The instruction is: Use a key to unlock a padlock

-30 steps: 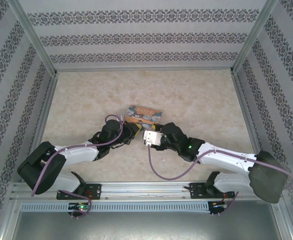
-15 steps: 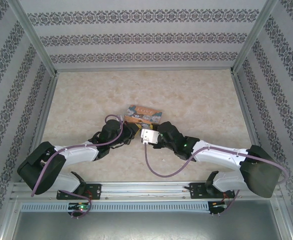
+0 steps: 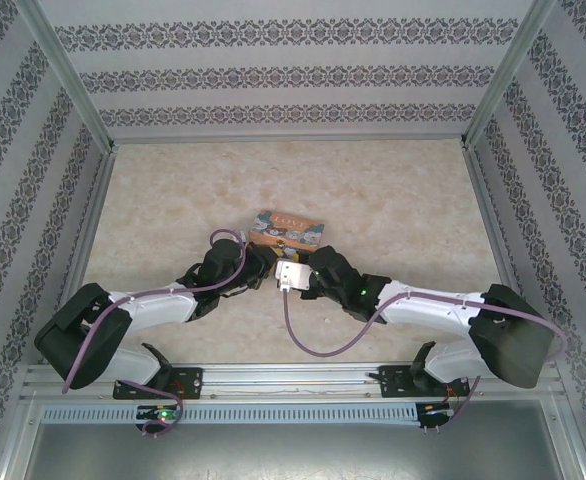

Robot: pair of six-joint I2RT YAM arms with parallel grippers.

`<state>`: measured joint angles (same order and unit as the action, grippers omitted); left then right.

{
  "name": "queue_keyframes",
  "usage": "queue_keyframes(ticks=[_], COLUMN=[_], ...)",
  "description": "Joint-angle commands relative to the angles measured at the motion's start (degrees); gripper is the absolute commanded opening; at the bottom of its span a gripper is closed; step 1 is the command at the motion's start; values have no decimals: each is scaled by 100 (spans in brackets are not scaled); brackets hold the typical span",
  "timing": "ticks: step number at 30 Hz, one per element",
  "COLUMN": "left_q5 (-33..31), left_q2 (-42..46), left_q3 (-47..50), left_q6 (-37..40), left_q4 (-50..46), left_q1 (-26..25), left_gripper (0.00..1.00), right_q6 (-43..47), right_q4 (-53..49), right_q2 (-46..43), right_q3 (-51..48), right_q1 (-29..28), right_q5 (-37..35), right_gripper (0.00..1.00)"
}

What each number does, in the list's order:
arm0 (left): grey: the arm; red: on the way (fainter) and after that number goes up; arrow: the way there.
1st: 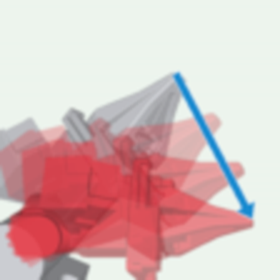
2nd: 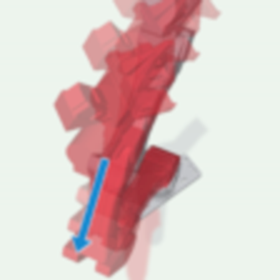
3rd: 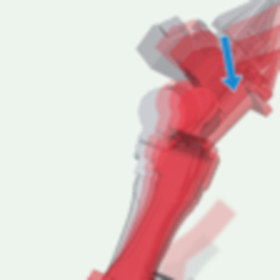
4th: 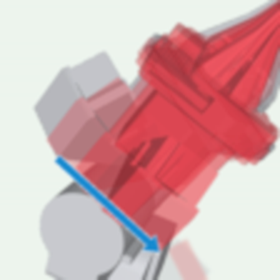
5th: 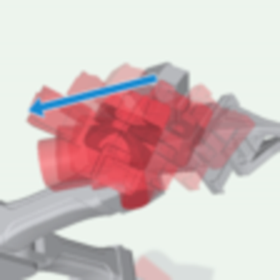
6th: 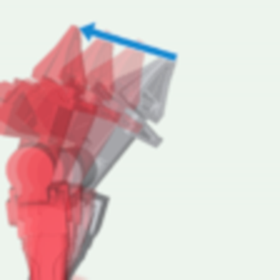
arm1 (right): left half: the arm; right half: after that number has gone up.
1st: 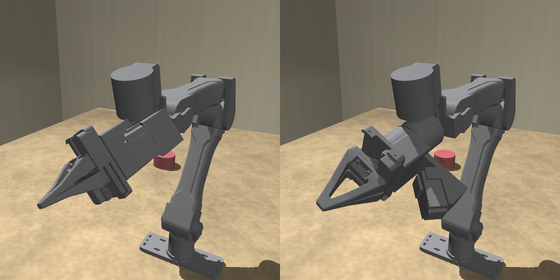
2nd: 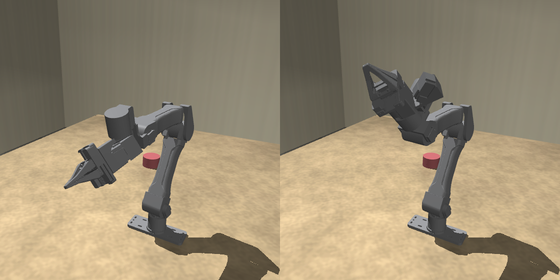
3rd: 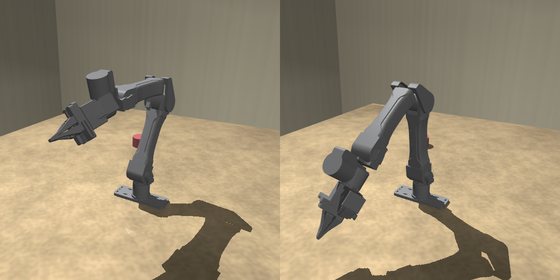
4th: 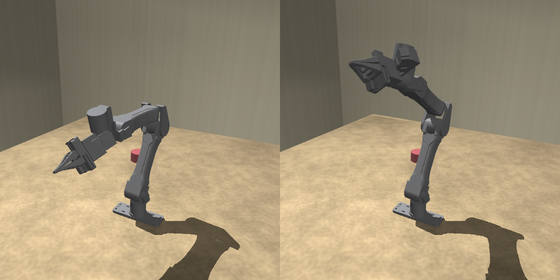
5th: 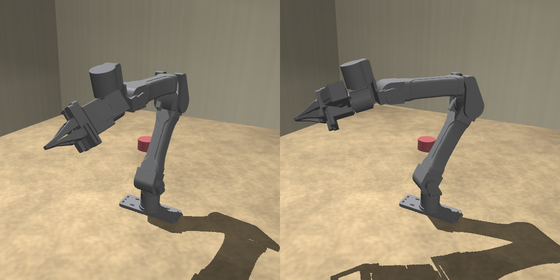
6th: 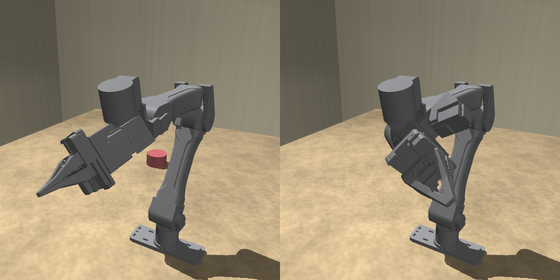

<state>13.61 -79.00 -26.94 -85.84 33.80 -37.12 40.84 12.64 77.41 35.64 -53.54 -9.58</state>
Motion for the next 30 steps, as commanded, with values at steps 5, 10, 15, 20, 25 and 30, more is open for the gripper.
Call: queue_keyframes(ticks=[5, 10, 15, 20, 25, 30], left_q5=[-55, -73, -60, -23, 12, 47], left_q2=[154, 147, 128, 91, 36, 1], left_q3=[-136, -122, -129, -119, -110, -127], left_q6=[-84, -90, -94, -128, -167, -177], left_q4=[140, 161, 196, 272, 346, 374], left_q1=[-76, -73, -76, -71, -70, -69], left_gripper=[0, 0, 0, 0, 0, 0], right_q6=[-71, -133, -127, -155, -190, -265], right_q4=[192, 252, 280, 319, 361, 427], right_q2=[45, 108, 208, 292, 350, 361], right_q3=[163, 202, 259, 303, 312, 287], right_q1=[-112, -163, -217, -262, -280, -298], right_q5=[-167, -219, -271, -320, -419, -530], right_gripper=[31, 30, 28, 23, 19, 14])
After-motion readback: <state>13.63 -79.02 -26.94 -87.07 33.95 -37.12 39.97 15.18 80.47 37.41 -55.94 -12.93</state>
